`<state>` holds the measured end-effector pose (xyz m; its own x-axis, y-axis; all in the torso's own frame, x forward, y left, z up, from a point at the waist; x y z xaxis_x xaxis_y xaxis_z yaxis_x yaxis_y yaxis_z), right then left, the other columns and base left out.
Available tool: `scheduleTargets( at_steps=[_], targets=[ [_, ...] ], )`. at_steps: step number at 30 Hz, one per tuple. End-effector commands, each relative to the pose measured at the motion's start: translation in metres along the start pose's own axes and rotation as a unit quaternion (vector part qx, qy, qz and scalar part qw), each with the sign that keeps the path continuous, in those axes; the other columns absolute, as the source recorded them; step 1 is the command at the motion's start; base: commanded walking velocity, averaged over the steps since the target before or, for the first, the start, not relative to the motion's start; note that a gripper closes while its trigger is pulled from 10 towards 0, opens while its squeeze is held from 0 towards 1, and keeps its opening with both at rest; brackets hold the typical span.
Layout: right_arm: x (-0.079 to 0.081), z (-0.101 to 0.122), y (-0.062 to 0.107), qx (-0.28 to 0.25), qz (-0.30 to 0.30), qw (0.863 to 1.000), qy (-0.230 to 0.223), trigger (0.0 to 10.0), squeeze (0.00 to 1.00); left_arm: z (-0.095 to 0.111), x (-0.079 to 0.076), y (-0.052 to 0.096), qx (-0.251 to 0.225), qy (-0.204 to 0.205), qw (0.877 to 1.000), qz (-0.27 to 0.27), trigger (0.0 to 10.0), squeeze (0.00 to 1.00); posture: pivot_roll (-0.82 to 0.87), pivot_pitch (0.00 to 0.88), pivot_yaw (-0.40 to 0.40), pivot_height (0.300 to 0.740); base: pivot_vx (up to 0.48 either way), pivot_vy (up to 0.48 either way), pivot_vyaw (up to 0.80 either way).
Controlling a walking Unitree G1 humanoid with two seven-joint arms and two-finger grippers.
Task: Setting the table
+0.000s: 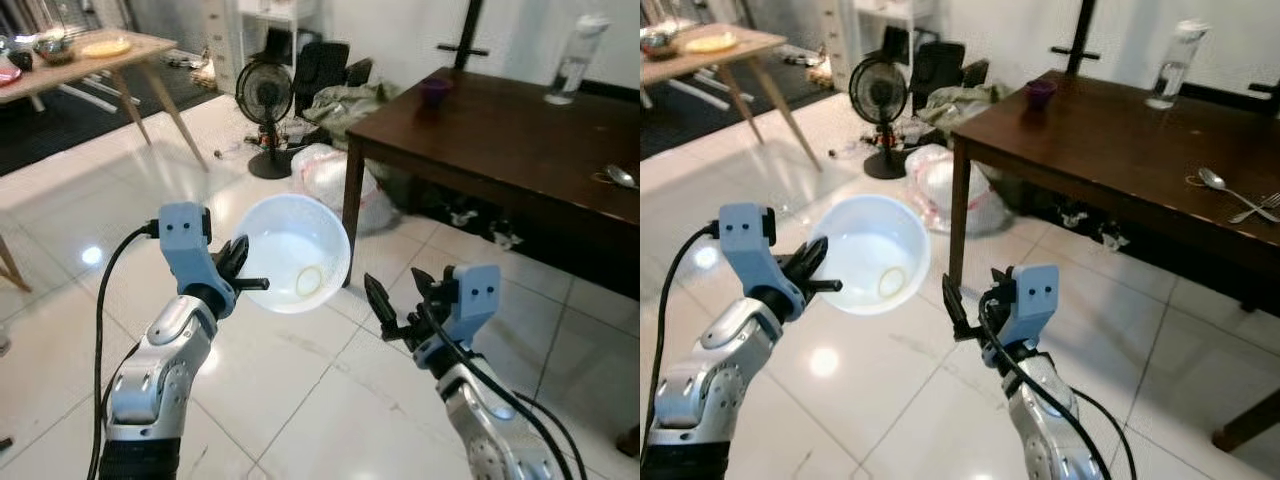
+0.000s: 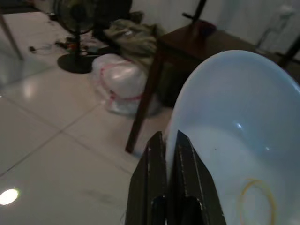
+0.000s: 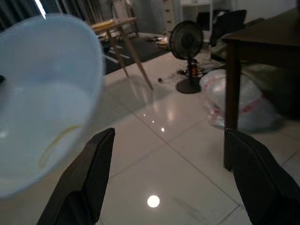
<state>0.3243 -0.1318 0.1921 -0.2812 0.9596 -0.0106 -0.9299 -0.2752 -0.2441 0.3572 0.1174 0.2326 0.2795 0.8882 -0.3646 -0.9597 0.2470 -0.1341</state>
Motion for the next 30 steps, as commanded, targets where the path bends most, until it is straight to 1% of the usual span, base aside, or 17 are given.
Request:
scheduleTargets(
  at_steps=[1,11,13,17,21,30],
  targets=[
    [0.0078,-0.0015,0.0003,0.002,0.013,1.0,-0.012,10.0,0.0,0.0018,0.0096,0.003,-0.004,-0.003,1.0,0.017,10.0,0.0,0.0,0.083,0.081,0.74,0.0,0.0,0.79],
    [0.0079,-0.001,-0.0002,0.001,0.011,1.0,-0.014,10.0,0.0,0.0036,0.0092,0.0016,-0.008,-0.006,1.0,0.021,10.0,0.0,0.0,0.083,0.082,0.74,0.0,0.0,0.79],
    [0.0077,-0.0006,-0.0005,0.0,0.01,1.0,-0.014,10.0,0.0,0.0046,0.01,0.0009,-0.012,-0.012,1.0,0.025,10.0,0.0,0.0,0.083,0.082,0.74,0.0,0.0,0.74],
    [0.0064,-0.0001,-0.001,-0.002,0.001,1.0,-0.017,10.0,0.0,0.0073,0.0121,0.0003,-0.024,-0.024,0.999,0.035,10.0,0.0,0.0,0.082,0.084,0.74,0.0,0.0,0.0],
    [0.0057,-0.0004,-0.0007,-0.002,0.0,1.0,-0.02,10.0,0.0,0.0075,0.0153,-0.001,-0.027,-0.031,0.998,0.045,10.0,0.0,0.0,0.081,0.085,0.74,0.48,0.0,0.0],
    [0.0055,-0.0013,-0.0006,0.0,-0.001,1.0,-0.019,10.0,0.0,0.0077,0.014,-0.0022,-0.028,-0.031,0.998,0.042,10.0,0.0,0.0,0.079,0.086,0.74,0.48,0.0,0.0]
  ],
)
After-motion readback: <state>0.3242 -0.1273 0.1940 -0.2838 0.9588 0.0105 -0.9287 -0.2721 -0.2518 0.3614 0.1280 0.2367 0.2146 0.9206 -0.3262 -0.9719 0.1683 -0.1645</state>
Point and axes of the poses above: a point about 5 cm out from each wrist's last joint towards the gripper, its own y axis pointing back from the gripper into the wrist, its own z axis along the axis of the wrist's last joint, x = y × z, the point moved 3 cm from there along -y, pointing out of the wrist towards the gripper, and after that the axes turned 8 degrees about y, right-handed, at the moved point
